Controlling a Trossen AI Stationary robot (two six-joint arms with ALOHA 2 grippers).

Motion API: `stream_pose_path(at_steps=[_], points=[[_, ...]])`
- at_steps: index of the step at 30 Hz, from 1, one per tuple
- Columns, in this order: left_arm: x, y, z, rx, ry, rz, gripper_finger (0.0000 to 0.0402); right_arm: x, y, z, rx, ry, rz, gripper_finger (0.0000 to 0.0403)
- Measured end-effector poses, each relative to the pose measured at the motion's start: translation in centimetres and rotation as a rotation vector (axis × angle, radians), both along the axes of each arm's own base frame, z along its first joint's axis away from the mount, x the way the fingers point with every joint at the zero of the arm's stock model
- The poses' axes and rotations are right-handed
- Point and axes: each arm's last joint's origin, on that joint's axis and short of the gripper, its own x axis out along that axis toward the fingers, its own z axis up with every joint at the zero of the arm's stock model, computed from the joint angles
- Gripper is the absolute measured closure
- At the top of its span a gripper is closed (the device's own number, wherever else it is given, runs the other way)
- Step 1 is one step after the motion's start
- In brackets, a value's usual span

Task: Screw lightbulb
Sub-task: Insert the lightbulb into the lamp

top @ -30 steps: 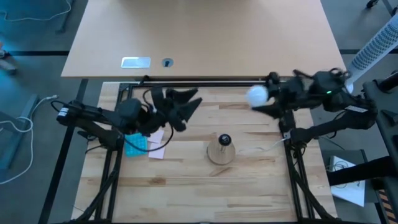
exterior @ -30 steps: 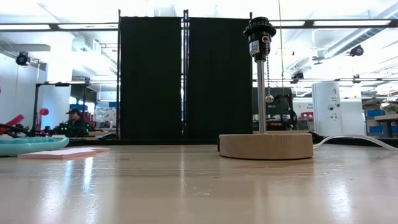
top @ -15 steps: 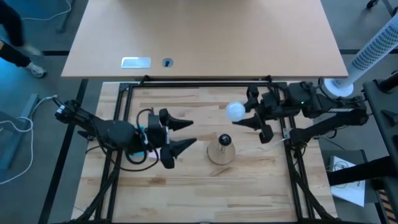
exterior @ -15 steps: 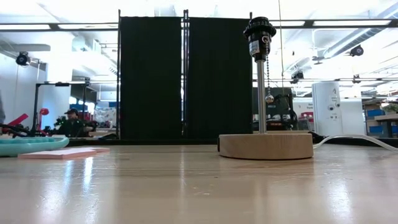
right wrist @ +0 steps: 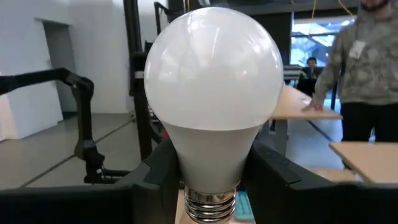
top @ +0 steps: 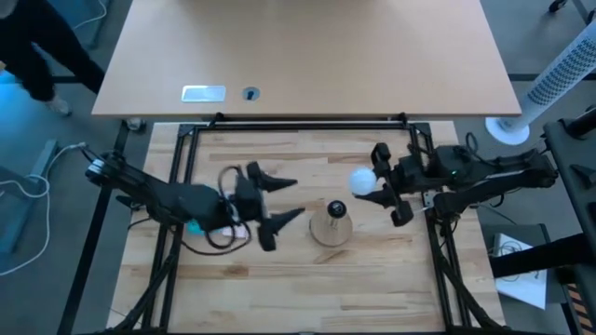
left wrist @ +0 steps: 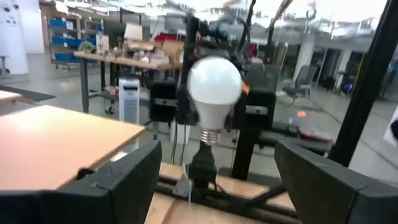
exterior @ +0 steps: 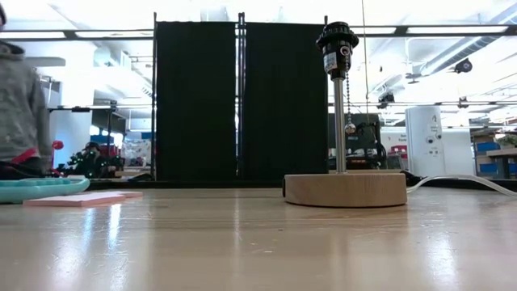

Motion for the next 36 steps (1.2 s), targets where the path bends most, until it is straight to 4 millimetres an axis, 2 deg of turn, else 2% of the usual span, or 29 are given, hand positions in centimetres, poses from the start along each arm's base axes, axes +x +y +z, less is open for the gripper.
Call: stream_pose_path(at_steps=[4, 9, 16, 26, 32, 36], points=[[1.6, -0.4, -3.1, -0.009, -0.075, 0.012, 0.0097, 1.1, 0.2, -2.0, 0.009, 0.027, -0.007, 0.0267], [2.0, -0.3, -7.9, -0.002, -0.073, 0.021, 0.0097, 1.9, 0.3, -3.6, -0.011, 0.068, -0.005, 0.027], [2.7, -0.1, -11.4, -0.048, -0.099, 0.003, 0.0097, 2.6, 0.5, -6.0, -0.021, 0.106, -0.006, 0.0266], [4.6, -0.3, -13.9, -0.058, -0.125, 0.018, 0.0097, 2.2, 0.3, -8.9, 0.007, 0.09, -0.021, 0.0263], [6.0, 0.1, -14.0, -0.027, -0.12, 0.048, 0.0097, 1.9, 0.1, -10.2, -0.007, 0.076, -0.091, 0.027], [6.2, 0.9, -13.9, -0.024, -0.127, 0.07, 0.0097, 1.8, 0.0, -11.0, -0.003, 0.051, -0.103, 0.0266]])
